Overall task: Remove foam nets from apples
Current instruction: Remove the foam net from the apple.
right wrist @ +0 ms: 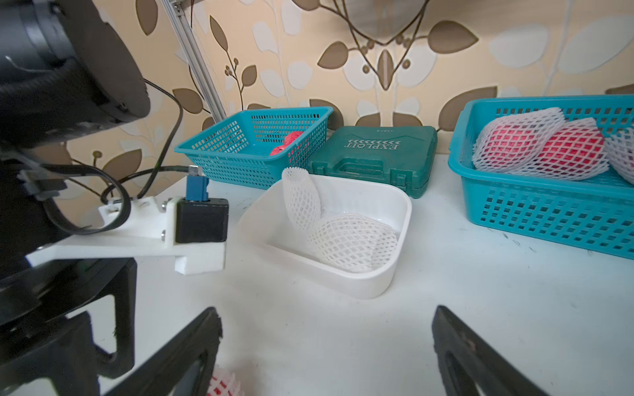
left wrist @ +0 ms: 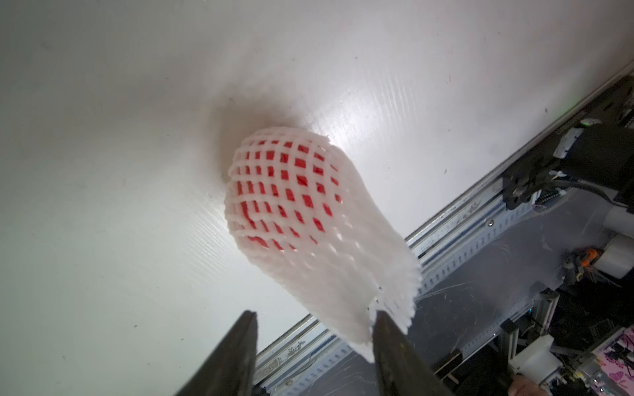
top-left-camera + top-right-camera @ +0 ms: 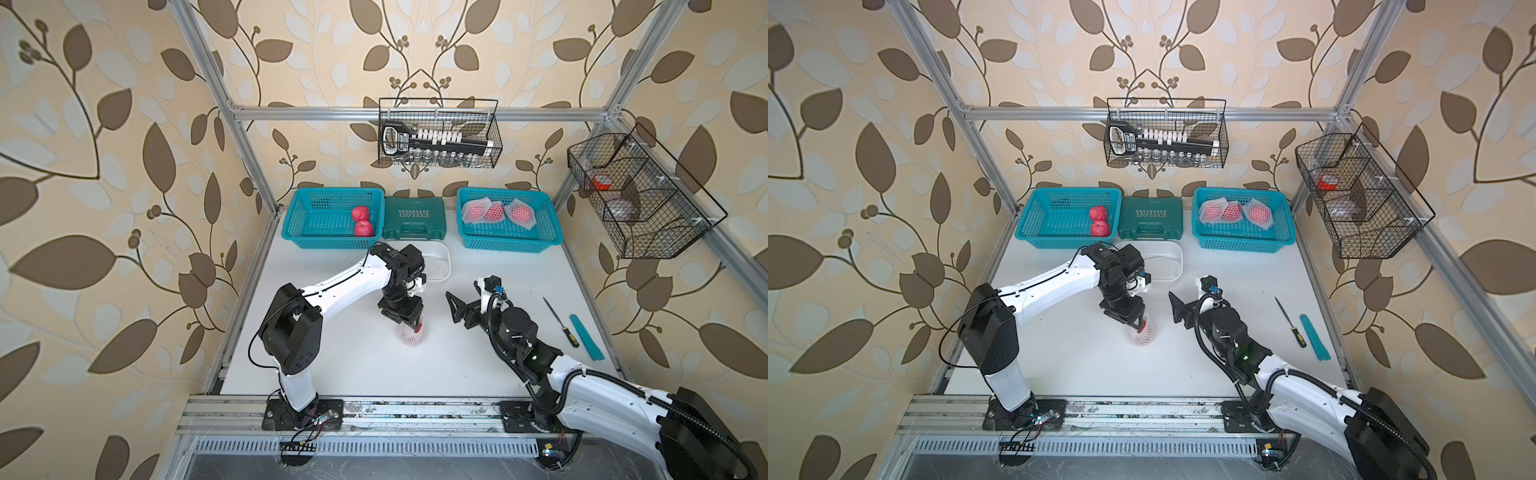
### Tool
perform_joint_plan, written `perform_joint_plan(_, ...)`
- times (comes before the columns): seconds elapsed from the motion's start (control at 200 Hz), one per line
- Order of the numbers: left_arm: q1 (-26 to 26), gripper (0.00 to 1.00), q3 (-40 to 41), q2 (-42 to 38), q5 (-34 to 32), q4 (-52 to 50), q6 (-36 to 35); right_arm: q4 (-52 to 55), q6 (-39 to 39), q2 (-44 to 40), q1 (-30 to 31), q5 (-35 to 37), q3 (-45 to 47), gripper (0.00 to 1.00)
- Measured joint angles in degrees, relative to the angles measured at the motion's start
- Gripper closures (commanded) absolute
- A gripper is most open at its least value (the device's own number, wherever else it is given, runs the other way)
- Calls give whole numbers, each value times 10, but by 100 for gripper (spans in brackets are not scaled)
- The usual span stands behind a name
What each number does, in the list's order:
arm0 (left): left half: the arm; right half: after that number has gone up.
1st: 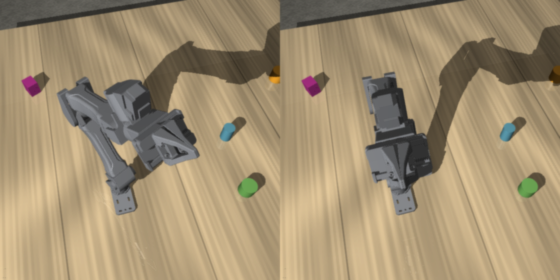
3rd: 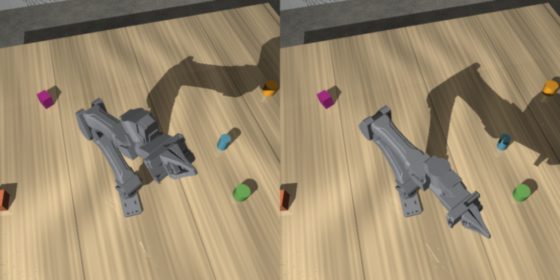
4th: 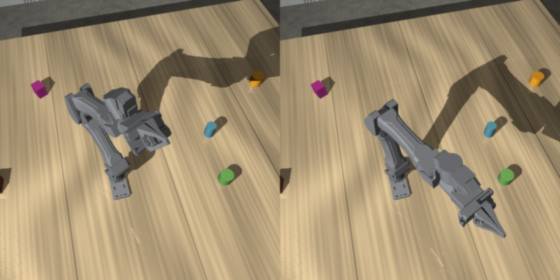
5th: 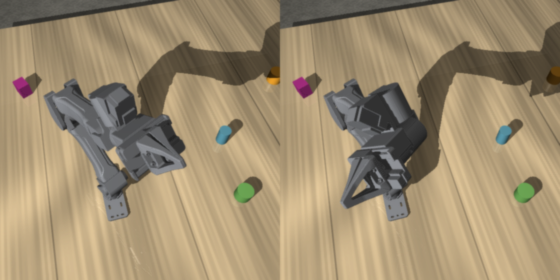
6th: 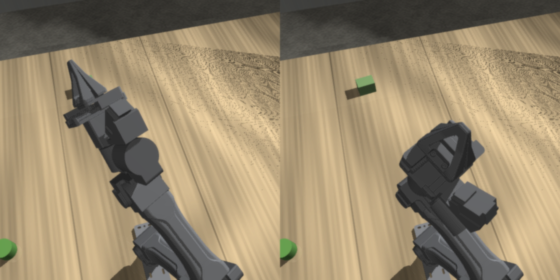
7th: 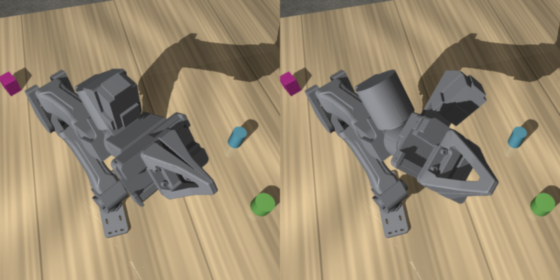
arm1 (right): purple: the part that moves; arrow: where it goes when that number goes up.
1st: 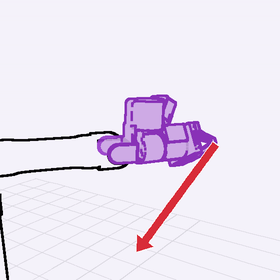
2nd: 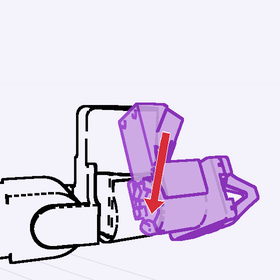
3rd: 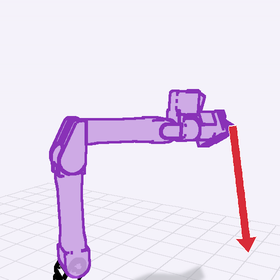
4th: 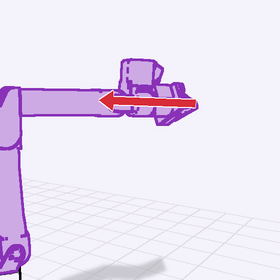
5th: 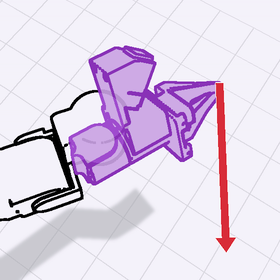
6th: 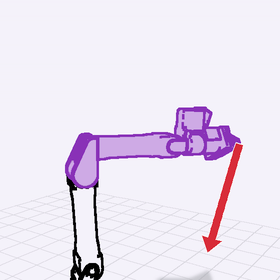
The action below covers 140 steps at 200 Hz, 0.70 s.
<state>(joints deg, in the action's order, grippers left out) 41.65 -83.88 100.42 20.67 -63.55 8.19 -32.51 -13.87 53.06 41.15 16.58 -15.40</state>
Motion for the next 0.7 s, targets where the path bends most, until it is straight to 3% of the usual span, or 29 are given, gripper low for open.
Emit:
perform_joint_plan(0.1, 0, 9, 29, -49, -19, 47, -3, 0, 0, 0, 0, 0, 0, 5)
perform_joint_plan(0.18, 0, 2, 99, -130, -34, 118, -8, 0, 0, 0, 0, 0, 0, 3)
perform_joint_plan(0.31, 0, 1, 277, -295, -45, 287, -8, -4, 5, 7, 0, -16, 0, 1)
perform_joint_plan(0.38, 4, 1, 365, -346, -45, 374, -12, -19, 14, 9, 0, -44, 4, 0)
perform_joint_plan(0.52, 46, 1, 472, -357, -62, 506, -35, -56, 22, 0, 0, -81, 31, 1)
perform_joint_plan(0.7, 103, 1, 521, -346, -109, 647, -69, -67, 28, -2, 0, -96, 35, 0)
